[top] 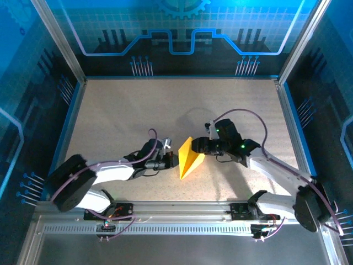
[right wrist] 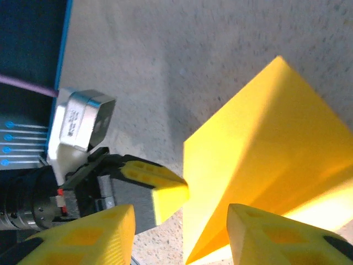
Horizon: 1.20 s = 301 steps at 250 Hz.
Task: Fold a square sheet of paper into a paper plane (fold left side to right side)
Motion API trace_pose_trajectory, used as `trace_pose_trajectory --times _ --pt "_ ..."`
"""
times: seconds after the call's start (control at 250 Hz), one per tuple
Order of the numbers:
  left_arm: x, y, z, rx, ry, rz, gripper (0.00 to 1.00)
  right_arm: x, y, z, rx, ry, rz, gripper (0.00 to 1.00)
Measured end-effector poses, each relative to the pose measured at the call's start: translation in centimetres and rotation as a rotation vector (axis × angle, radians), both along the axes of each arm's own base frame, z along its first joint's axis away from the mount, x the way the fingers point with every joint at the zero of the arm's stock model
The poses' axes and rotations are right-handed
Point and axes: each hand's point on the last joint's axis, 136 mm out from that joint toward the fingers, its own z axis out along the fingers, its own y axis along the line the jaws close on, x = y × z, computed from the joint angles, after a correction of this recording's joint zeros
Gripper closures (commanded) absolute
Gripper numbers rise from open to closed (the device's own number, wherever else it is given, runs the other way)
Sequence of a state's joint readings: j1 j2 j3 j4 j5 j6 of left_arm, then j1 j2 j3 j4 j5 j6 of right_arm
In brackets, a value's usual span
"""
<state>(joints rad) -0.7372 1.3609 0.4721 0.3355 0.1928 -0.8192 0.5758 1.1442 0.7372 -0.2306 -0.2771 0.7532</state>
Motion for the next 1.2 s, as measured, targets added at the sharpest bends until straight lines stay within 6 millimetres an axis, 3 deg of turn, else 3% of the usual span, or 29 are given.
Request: trace_pose_trajectory --times 0.204,0.308,0.535,0.751,0.959,1.203 --pt "0.6 1.9 7.3 0.045 -0.221 0.006 1.00 -0.2 -2.8 2.1 0.002 -0.050 -0.064 0.50" --pt "0.7 2.6 9.0 0.105 -0.294 -0.012 1.00 -0.4 -3.3 1.5 -0.005 -0.035 -0.074 0.50" --pt "-0.8 1.8 6.5 0.339 -0.331 -0.175 1.00 -0.9 -3.5 -0.5 -0.024 0.017 -0.074 0.47" --pt "-1.5 0.7 4.3 0.527 -0.375 -0.256 1.00 -0.4 -3.8 -0.2 0.025 0.043 -0.105 0.44" --pt "-0.6 1.5 5.6 0.654 -0.471 -0.206 1.00 0.0 -4.4 -0.1 0.045 0.062 -0.136 0.41" --pt "-1.2 1.3 6.0 0.752 -0.562 -0.201 1.00 0.0 -4.3 -0.3 0.105 0.112 -0.159 0.26"
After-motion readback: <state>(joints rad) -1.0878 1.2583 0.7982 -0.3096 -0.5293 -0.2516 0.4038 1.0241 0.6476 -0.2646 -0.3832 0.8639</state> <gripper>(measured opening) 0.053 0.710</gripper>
